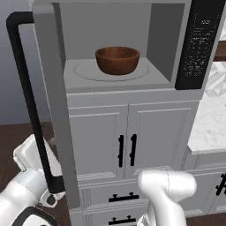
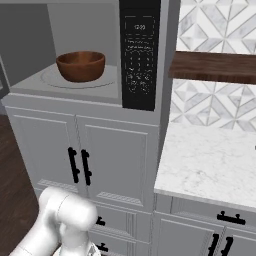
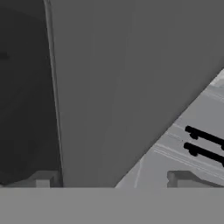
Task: Pick the broccoli from the sink and place it in the bowl. Then pick the bowl and place it in the microwave. Then close the microwave door and press the start button.
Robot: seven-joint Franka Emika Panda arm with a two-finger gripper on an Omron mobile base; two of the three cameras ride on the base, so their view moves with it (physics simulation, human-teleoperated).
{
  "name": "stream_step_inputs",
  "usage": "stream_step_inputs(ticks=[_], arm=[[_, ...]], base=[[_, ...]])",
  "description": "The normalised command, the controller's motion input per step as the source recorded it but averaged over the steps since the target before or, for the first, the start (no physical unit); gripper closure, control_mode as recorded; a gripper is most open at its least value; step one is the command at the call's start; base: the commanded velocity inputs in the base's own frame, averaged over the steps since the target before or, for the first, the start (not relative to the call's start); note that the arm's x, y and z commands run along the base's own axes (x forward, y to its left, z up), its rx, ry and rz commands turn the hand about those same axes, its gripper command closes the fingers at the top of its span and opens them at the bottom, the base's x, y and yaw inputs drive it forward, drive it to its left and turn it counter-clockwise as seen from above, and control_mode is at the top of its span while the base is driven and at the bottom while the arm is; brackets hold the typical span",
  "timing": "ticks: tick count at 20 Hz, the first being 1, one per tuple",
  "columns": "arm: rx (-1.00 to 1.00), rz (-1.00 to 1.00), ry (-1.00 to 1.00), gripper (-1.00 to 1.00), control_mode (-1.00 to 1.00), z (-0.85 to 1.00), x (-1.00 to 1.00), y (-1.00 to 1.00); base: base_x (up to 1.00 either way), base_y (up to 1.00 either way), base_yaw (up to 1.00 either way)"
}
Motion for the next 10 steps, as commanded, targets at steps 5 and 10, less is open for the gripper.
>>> stream_step_inputs(ticks=[5,10], arm=[[0.24,0.00,0.00,-1.00,-1.00,0.62,-0.40,-1.00],[0.25,0.00,0.00,-1.00,-1.00,0.60,-0.34,-1.00]], base=[[0.00,0.00,0.00],[0.00,0.00,0.00]])
